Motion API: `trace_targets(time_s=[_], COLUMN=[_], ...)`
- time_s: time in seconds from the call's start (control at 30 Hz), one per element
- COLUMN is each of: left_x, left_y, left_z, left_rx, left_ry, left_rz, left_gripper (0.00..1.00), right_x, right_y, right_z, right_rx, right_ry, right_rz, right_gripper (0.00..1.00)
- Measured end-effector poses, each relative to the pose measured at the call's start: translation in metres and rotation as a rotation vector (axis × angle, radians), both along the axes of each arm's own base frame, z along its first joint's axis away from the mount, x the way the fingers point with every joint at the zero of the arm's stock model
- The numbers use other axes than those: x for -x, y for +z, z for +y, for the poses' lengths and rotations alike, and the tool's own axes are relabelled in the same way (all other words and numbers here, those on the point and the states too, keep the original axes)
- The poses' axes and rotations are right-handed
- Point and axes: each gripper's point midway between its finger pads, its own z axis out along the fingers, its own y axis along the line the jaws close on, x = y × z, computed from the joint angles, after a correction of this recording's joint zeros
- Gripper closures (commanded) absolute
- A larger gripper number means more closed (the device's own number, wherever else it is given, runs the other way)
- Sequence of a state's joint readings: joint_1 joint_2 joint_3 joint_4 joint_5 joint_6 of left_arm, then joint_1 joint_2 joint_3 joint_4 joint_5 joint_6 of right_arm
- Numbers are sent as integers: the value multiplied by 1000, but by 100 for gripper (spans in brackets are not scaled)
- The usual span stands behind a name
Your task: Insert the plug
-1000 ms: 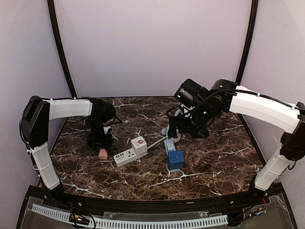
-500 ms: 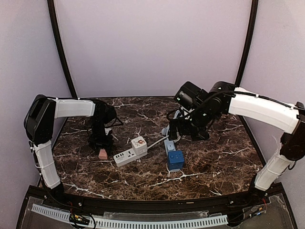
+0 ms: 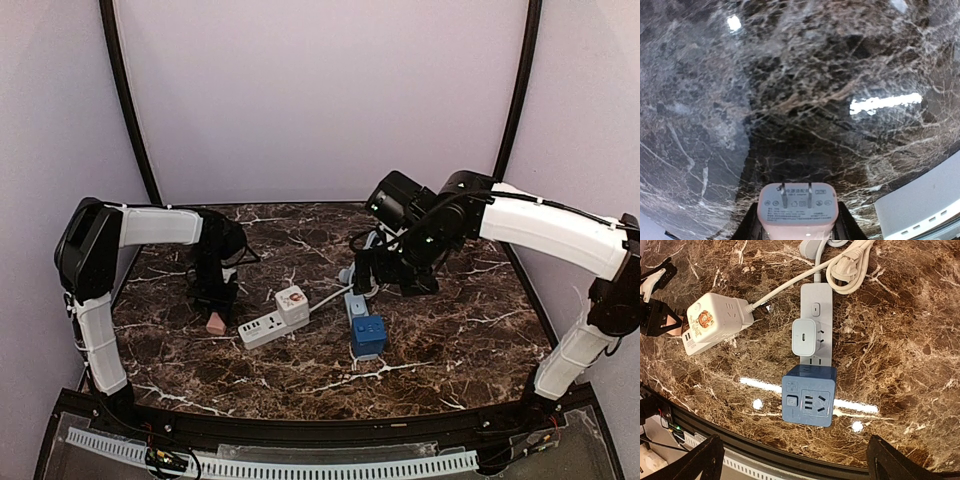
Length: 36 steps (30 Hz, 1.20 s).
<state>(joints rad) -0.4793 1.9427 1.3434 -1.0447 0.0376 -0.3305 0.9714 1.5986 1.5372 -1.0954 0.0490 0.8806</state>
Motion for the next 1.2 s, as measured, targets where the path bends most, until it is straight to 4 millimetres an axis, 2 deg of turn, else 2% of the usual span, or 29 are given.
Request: trace_targets(time_s=[0.17,0.3,0.47,0.67,0.87,0.97,1.03,1.2], left_x=[-3,-7,-12,-9,-6,-3,-2,1], left_y=[4,24,75,147,215,240,250,255], left_z=[-1,-5,-13,-33,-62,-71,-75,-86], left_rx=[5,36,134,353,657,784,847,985], left_ry=[9,24,62,150,299,375,435,619], left_rz=[-12,-67,-184,-333,-429,-443,-434,-345], left_gripper=[72,73,83,97,99,99,99,99], right_x=[0,-2,-8,-18,-19,-11,-4,10], right_y=[4,20,50,83,121,140,152,183], right_z=[0,2,8,26,58,75,86,109], right_rx=[-15,-71,-187,-366,-507,-552,-576,-633], right_ry=[-14,-20,-36,-37,4,46,76,126], right_rz=[-4,-42,-122,-236,-389,-483,-545,-714], right_gripper=[1,1,1,1,2,3,4,4])
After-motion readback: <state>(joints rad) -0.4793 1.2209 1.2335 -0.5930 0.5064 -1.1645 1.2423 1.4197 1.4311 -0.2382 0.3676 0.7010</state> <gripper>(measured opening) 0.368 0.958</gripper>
